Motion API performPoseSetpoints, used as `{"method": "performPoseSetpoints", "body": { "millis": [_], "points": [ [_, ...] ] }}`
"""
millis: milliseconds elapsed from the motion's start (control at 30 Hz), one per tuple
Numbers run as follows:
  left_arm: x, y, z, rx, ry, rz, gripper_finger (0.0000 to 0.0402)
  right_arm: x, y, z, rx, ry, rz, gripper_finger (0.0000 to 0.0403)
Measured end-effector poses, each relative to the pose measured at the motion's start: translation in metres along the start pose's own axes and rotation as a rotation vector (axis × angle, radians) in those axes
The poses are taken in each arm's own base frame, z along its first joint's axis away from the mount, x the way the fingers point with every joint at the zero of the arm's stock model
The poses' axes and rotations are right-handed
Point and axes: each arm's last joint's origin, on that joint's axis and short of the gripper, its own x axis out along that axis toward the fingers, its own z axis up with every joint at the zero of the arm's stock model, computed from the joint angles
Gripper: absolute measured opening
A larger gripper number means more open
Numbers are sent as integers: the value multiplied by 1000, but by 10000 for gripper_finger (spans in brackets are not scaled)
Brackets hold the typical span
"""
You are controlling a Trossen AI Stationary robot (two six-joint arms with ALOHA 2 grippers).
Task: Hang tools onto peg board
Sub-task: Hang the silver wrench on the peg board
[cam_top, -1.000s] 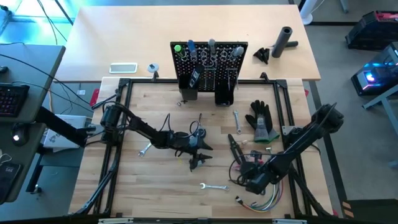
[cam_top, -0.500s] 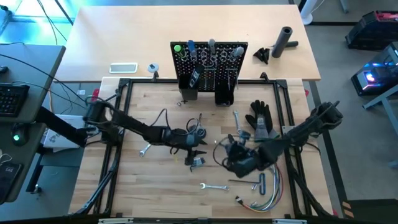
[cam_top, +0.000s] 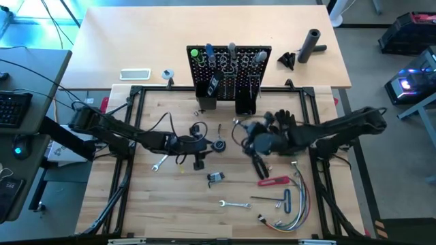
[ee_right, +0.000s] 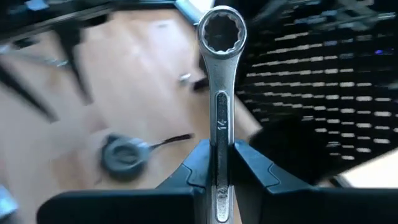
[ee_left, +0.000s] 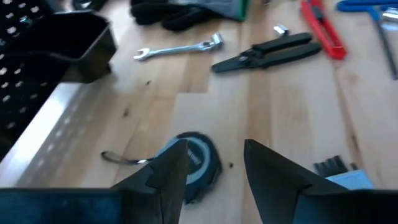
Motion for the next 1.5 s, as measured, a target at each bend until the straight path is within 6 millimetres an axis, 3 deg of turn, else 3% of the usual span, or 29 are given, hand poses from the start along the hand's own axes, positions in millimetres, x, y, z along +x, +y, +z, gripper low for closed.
{"method": "performPoseSetpoints", "body": {
  "millis": [233,367,967,1500],
  "points": [
    [1,1,-20,-88,-29,29,130,7,-41,4,61,31,-174,31],
    [0,1,-32,-121,-46,27,123,8,-54,-1,102,89,-232,31],
    [0,2,-42,-119,-48,28,121,-3,-62,-15,154,143,-348,31],
    [0,2,-42,-120,-53,27,121,4,-72,-14,167,180,-346,31]
  ]
}}
